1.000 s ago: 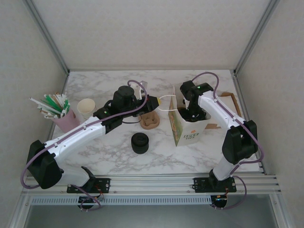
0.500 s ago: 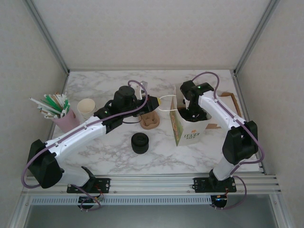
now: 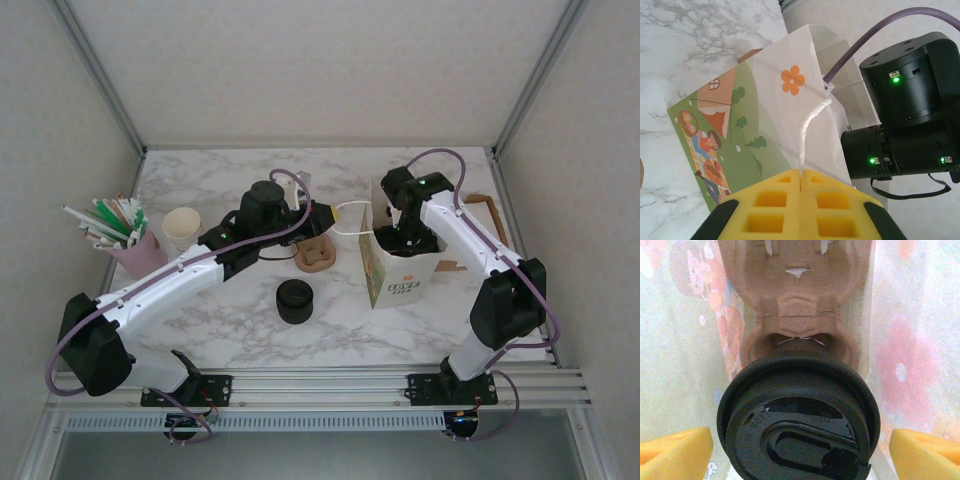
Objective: Pack the takeout coffee
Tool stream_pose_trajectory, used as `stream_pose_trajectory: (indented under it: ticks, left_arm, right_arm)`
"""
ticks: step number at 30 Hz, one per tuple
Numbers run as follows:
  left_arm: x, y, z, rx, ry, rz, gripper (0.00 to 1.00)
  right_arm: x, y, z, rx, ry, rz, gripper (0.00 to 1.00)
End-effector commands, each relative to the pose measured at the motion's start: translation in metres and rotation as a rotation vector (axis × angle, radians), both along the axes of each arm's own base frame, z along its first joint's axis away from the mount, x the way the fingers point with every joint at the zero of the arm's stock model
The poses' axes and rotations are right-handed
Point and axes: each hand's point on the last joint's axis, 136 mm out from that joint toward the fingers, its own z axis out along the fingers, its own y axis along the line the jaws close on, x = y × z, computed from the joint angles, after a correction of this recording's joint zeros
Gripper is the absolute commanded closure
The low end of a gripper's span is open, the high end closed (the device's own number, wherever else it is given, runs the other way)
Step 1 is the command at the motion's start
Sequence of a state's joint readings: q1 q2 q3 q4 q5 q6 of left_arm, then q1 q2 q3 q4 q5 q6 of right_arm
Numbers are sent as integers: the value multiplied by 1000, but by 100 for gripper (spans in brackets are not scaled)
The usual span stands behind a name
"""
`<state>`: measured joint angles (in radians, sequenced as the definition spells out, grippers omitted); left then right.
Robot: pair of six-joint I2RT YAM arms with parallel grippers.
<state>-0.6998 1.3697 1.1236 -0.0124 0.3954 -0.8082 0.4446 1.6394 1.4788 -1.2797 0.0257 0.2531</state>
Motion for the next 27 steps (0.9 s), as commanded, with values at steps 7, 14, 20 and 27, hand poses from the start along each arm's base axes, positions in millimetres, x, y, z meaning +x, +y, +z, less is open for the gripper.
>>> stream_pose_trajectory:
  ticks: [7, 14, 20, 27]
  left_arm:
    - [1, -5, 7, -6, -5, -1, 100]
    - [2, -6, 7, -5, -6, -3, 100]
    - [2, -6, 7, -5, -5, -3, 100]
    - [2, -7, 8, -6, -5, -2, 100]
  right_arm:
    - [-3, -3, 23, 10, -40, -3, 7]
    - [-3, -4, 32, 17, -57, -5, 3]
    - [-3, -4, 38, 19, -69, -4, 1]
    - [-3, -4, 47, 28, -90, -5, 1]
